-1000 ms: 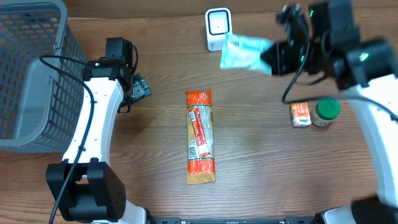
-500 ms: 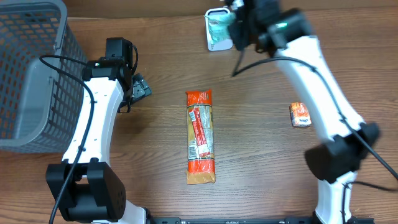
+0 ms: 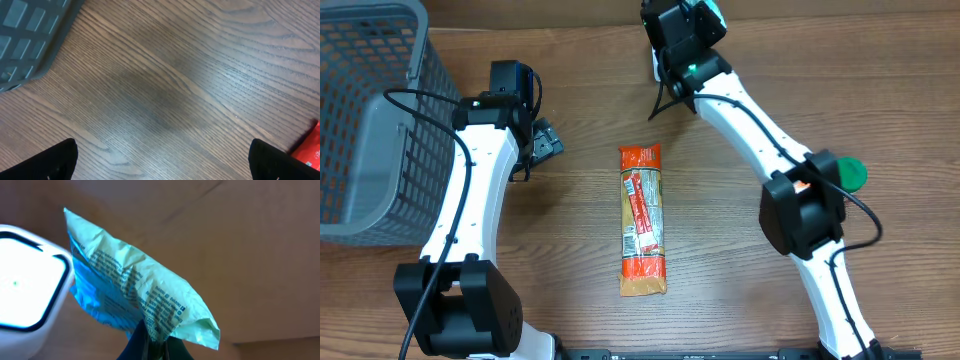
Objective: Scan the item barcode
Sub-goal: 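Carry the mint-green pack up toward the white scanner, then hold the mint-green pack against the scanner window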
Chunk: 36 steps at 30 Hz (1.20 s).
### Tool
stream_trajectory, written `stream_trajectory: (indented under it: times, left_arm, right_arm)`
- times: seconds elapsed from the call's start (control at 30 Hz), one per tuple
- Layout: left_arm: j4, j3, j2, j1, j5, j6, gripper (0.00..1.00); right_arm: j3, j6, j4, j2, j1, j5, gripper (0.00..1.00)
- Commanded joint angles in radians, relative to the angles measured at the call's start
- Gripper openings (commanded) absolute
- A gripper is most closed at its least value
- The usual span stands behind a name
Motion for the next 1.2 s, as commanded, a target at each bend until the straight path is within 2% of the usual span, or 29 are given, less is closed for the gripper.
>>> stream_trajectory:
  times: [0.0,0.2,0.47,0.97,1.17]
  left_arm:
    - [0.001,0.014,-0.019,-0.007,-0.014,0.011,1.00]
    - [0.001,0.014,-0.019,-0.007,-0.014,0.011,1.00]
    - [0.001,0.014,-0.019,-0.007,-0.014,0.011,1.00]
    - [0.001,0.014,-0.019,-0.007,-0.014,0.011,1.00]
    - [0.001,0.014,-0.019,-0.007,-0.014,0.012,1.00]
  right_arm:
    - [0.010,-0.171,0.081,0.022,0.010,0.103,0.04]
    - [0.010,-0.294,0.153,0.080,0.032,0.118,0.04]
    - [0.010,-0.365,0.167,0.144,0.064,0.122,0.04]
    - [0.010,-0.372,0.155,0.155,0.100,0.108,0.04]
    - [0.010,-0.305,0.043,0.155,0.100,0.061,0.04]
